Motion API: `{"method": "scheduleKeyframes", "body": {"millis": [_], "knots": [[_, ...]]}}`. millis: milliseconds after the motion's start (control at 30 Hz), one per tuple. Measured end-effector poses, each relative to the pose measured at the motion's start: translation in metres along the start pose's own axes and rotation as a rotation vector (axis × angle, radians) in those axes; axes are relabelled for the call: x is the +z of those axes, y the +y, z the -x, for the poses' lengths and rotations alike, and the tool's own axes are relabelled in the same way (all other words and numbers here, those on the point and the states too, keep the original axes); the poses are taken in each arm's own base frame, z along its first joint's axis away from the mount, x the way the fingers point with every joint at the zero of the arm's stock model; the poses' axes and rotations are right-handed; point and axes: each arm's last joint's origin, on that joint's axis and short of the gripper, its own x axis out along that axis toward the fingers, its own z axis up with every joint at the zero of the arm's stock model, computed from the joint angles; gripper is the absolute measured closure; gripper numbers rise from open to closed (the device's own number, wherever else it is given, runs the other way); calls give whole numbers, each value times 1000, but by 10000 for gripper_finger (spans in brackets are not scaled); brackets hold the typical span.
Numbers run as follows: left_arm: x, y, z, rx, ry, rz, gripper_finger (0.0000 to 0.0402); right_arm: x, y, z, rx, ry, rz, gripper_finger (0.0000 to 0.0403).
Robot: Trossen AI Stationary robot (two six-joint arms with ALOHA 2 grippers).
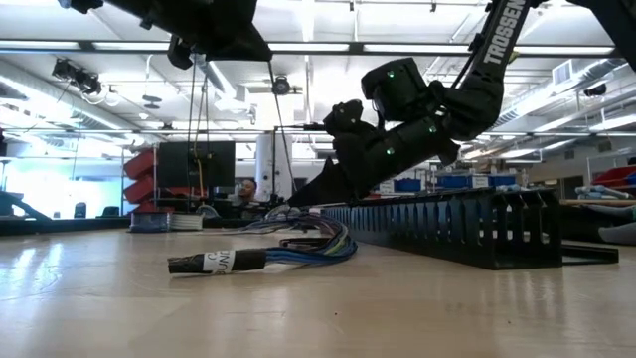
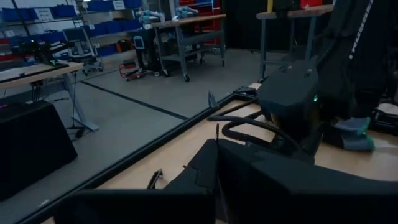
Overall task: Ziptie cables
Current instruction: Wrap the black zip tie on the cable
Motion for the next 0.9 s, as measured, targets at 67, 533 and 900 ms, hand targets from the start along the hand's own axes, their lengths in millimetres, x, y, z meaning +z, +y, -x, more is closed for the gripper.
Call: {"method": "scheduleKeyframes", "body": {"millis": [67, 533, 900], "knots": [[1, 0, 0, -1, -6, 10, 401, 1, 0, -1, 3, 5, 1, 391], [21, 8, 12, -17, -58, 41, 401, -2, 2, -1, 54, 39, 5, 390], [29, 14, 17, -14, -71, 24, 402, -1, 2, -1, 59, 36, 5, 390]]}}
